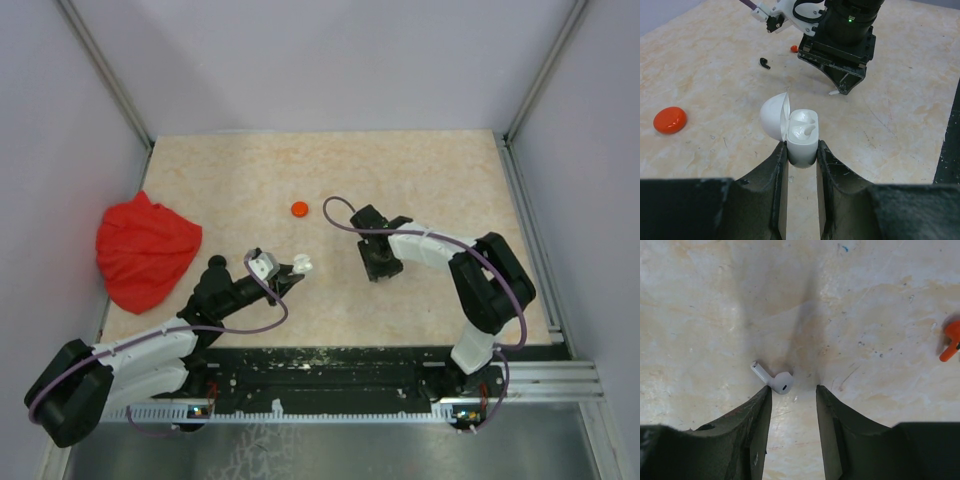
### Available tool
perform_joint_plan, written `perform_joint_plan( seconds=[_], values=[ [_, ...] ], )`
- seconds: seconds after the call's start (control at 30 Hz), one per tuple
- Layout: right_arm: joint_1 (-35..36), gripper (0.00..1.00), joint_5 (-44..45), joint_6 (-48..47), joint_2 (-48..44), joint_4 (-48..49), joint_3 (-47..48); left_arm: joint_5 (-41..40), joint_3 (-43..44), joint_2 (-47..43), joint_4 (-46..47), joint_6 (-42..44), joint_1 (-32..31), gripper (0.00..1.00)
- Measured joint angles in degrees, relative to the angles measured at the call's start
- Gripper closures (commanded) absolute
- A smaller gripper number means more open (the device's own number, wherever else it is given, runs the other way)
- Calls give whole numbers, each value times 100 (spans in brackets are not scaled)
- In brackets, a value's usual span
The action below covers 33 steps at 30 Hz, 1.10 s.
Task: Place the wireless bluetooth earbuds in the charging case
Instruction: Pick up the earbud from the center of the board.
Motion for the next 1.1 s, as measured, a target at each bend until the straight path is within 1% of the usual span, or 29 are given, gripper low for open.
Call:
perform_joint_plan(
  seconds=[0.17,0.3,0.53,0.8,1.1],
  values=[
    [-238,60,190,42,-87,66,-66,-22,0,0,-2,0,0,99],
    [-380,59,184,133,-444,72,-210,-55,-2,0,-2,0,0,99],
    [-450,61,-195,584,-990,446,-328,-63,0,0,-4,0,0,99],
    [-535,64,-122,1405,-977,612,-643,-61,0,0,-9,-2,0,99],
    [-533,69,-31,1843,-763,938,-654,-59,0,-2,-42,-2,0,99]
  ],
)
